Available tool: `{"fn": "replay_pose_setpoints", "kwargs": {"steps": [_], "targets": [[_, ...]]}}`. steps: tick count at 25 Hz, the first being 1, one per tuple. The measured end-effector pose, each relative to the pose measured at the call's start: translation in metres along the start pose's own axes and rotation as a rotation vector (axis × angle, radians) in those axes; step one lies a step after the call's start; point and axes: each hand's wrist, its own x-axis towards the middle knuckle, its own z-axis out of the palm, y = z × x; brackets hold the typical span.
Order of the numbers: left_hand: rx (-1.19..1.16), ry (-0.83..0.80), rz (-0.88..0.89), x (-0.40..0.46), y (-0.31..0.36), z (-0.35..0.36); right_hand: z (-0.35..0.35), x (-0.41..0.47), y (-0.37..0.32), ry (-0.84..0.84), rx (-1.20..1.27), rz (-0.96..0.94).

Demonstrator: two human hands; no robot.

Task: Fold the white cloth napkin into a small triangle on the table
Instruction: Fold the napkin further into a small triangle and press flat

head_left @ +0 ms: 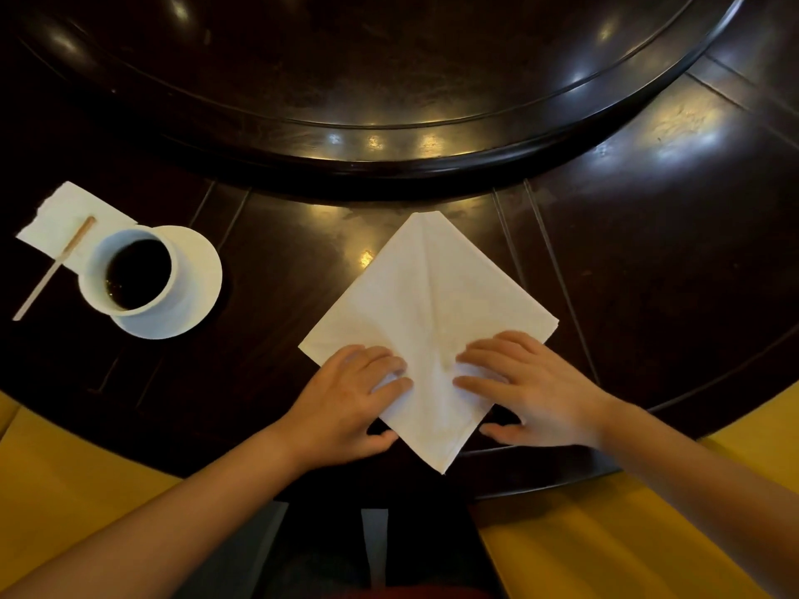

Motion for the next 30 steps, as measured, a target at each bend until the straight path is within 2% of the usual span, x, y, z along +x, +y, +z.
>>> {"fn": "replay_pose_setpoints", "kwargs": {"steps": [2,8,11,15,18,21,25,28,30], "targets": [[0.025,0.011,0.059,0.007,0.0,-0.003,0.005,-0.001,-0.001,-0.014,-0.019,-0.012],[0.069,0.028,0.195,0.02,-0.002,-0.006,0.011,0.008,-0.003,0.093,-0.04,-0.119],[0.068,0.029,0.202,0.014,-0.007,-0.006,0.002,0.009,0.0,0.057,-0.024,-0.163],[0.033,0.01,0.161,0.008,-0.012,-0.01,-0.014,0.011,0.005,-0.073,-0.01,-0.094],[-0.011,0.026,0.124,0.007,-0.014,-0.012,-0.013,0.019,0.006,-0.048,-0.026,-0.105],[-0.16,0.03,-0.023,0.011,-0.017,-0.013,-0.008,0.025,0.002,0.013,0.031,-0.067],[-0.552,0.129,-0.426,0.025,-0.018,-0.028,-0.017,0.035,0.003,0.12,0.379,0.346],[-0.539,0.218,-0.556,0.035,-0.02,-0.03,-0.022,0.036,0.007,0.127,0.488,0.514],[-0.505,0.26,-0.597,0.037,-0.019,-0.029,-0.023,0.035,0.005,0.214,0.581,0.593]]}}
